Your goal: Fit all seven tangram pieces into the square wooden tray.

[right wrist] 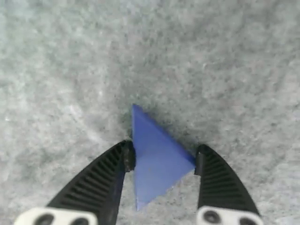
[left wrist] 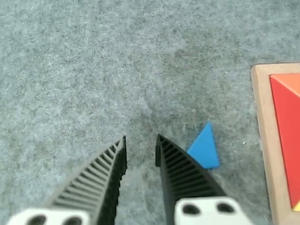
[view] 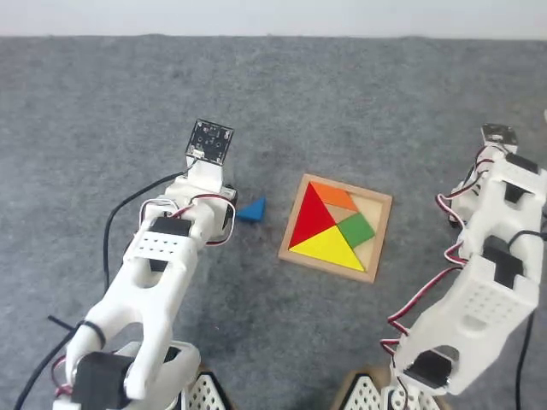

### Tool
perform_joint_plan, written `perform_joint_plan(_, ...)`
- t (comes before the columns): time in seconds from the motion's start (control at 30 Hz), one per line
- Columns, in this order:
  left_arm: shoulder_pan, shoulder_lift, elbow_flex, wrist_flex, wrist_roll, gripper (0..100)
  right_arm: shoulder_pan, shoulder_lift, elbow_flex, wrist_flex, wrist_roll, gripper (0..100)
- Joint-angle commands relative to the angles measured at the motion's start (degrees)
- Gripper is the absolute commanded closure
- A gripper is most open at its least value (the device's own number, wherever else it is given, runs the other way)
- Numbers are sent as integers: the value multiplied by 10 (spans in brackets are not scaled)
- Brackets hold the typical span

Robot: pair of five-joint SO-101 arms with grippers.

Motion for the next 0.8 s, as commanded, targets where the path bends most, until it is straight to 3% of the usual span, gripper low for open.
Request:
perform_joint_plan(0.0, -4, -29, -6, -16, -5, 896, -3, 7, -18, -2, 8, 857)
perform_joint_plan(0.4, -4, -26, -6, -17, -6, 896, -15, -86, -18, 55, -24, 858)
perform_joint_plan(0.77, -2, -26, -6, -17, -6, 896, -130, -210, -17, 162, -50, 858)
